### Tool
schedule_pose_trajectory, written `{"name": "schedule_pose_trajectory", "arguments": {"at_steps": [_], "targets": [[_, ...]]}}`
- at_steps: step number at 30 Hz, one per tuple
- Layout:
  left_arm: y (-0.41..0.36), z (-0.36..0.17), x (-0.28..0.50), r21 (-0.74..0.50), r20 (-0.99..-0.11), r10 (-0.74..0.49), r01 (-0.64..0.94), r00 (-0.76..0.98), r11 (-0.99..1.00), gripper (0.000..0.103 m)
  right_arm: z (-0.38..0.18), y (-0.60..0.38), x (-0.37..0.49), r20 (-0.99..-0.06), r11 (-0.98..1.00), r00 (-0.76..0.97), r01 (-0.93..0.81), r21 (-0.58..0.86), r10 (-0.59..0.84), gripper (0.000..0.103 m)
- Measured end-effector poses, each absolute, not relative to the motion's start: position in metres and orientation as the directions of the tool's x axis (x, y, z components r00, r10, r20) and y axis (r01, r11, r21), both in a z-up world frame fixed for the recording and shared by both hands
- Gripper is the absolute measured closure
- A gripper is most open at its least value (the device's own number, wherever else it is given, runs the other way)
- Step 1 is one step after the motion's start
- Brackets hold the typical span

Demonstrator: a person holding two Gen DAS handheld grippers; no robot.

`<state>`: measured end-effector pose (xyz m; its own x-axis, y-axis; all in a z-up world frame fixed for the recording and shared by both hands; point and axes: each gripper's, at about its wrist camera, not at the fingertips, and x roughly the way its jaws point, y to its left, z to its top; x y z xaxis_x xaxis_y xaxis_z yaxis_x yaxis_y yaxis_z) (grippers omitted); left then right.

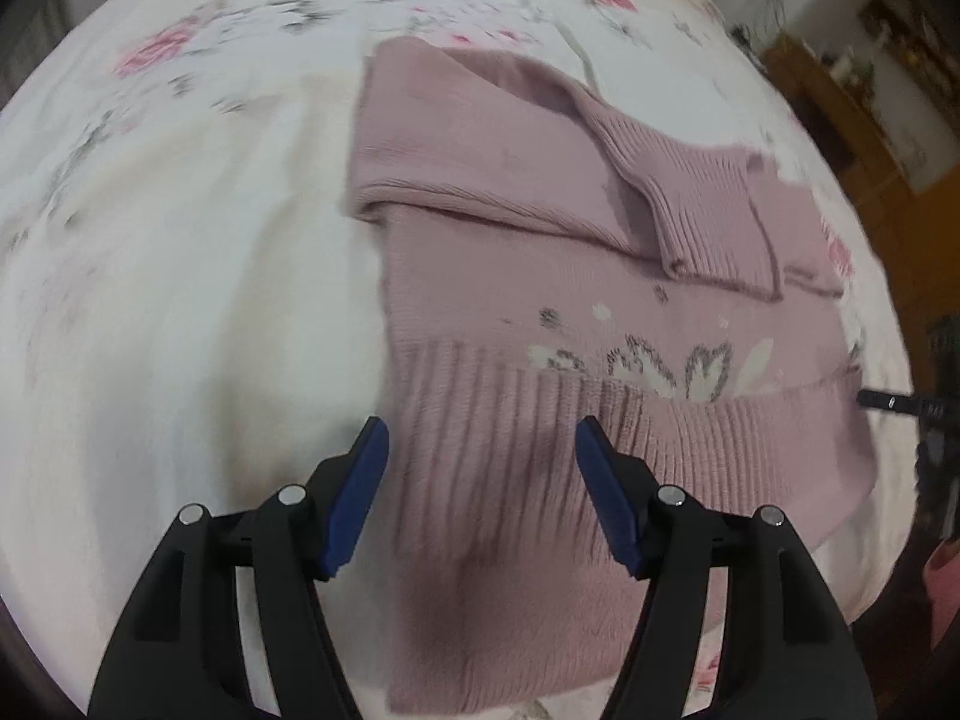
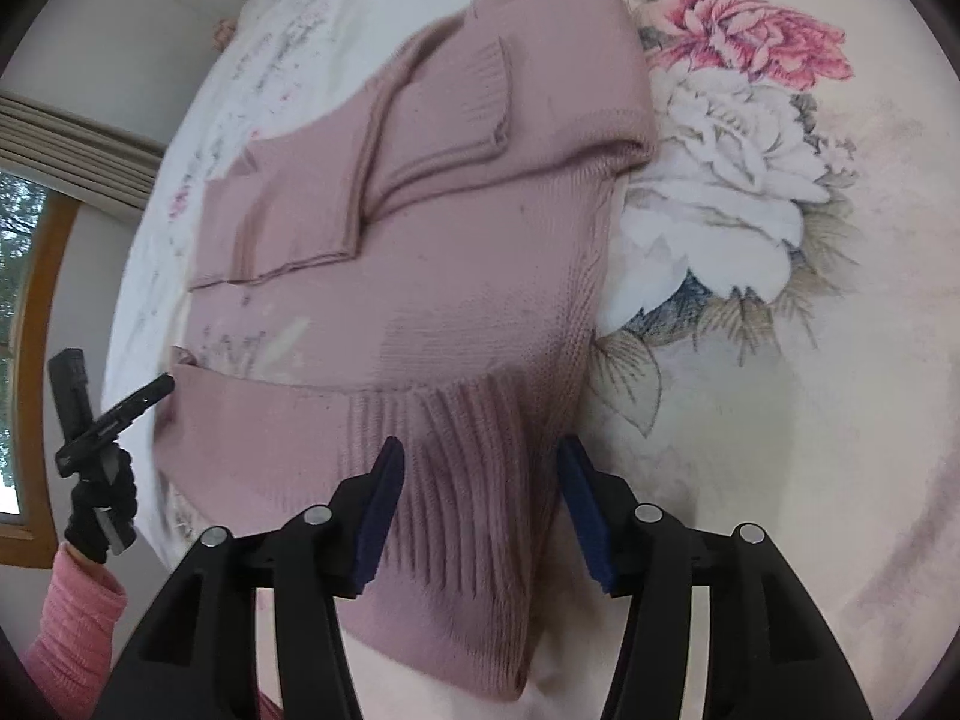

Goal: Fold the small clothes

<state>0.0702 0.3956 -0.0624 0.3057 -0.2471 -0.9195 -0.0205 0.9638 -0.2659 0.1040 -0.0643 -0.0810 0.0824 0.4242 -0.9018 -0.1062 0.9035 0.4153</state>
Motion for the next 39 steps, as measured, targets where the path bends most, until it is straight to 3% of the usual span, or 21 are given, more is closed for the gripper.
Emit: {"name": "schedule_pose_trajectory", "arguments": {"at_steps": [3,5,7,12,17,19,21,23,25,28,32,39], "targets": [[0.381,-0.065,0.074,-0.192,-0.931,-0.19,0.025,0.311,0.981,0.057,-0.079,-0.056,0.101,-0.917,0.917,0.105,-0.154,0.368,0.385,0.064],[0.376,-0.064,0.073,-0.162,-0.935,-0.167,0.042,0.312,0.986,0.076,-0.074,-0.052,0.097,-0.923,0.921,0.119,-0.186,0.342,0.367,0.077],[0.374,-0.059,0.068,-0.152,-0.931,-0.16,0.05,0.329,0.987,0.089,-0.068,-0.05,0.092,-0.93,0.928,0.135,-0.207,0.311,0.342,0.08],[0.379,-0.037,0.045,-0.191,-0.897,-0.2,0.062,0.395,0.98,0.091,-0.049,-0.05,0.077,-0.919,0.922,0.174,-0.232,0.311,0.354,0.09],[0.369,-0.038,0.042,-0.196,-0.896,-0.21,0.078,0.391,0.978,0.088,-0.041,-0.049,0.069,-0.883,0.884,0.165,-0.249,0.394,0.44,0.09],[0.37,-0.047,0.048,-0.174,-0.908,-0.183,0.06,0.376,0.983,0.086,-0.046,-0.047,0.071,-0.894,0.893,0.158,-0.247,0.375,0.42,0.086],[0.373,-0.055,0.054,-0.159,-0.915,-0.161,0.037,0.369,0.987,0.078,-0.054,-0.045,0.077,-0.904,0.904,0.149,-0.228,0.362,0.4,0.078],[0.375,-0.063,0.059,-0.16,-0.92,-0.16,0.028,0.357,0.987,0.062,-0.064,-0.044,0.083,-0.904,0.901,0.128,-0.218,0.374,0.407,0.074],[0.374,-0.068,0.064,-0.168,-0.922,-0.167,0.03,0.348,0.985,0.062,-0.072,-0.042,0.085,-0.911,0.904,0.109,-0.211,0.371,0.399,0.073],[0.371,-0.074,0.068,-0.18,-0.923,-0.18,0.033,0.339,0.983,0.066,-0.086,-0.039,0.088,-0.916,0.905,0.081,-0.209,0.37,0.393,0.073],[0.371,-0.071,0.064,-0.201,-0.915,-0.199,0.03,0.352,0.979,0.092,-0.082,-0.04,0.083,-0.905,0.894,0.084,-0.217,0.392,0.417,0.091],[0.378,-0.035,0.038,-0.255,-0.861,-0.23,0.005,0.453,0.967,0.094,-0.044,-0.054,0.06,-0.851,0.859,0.161,-0.214,0.464,0.5,0.092]]}}
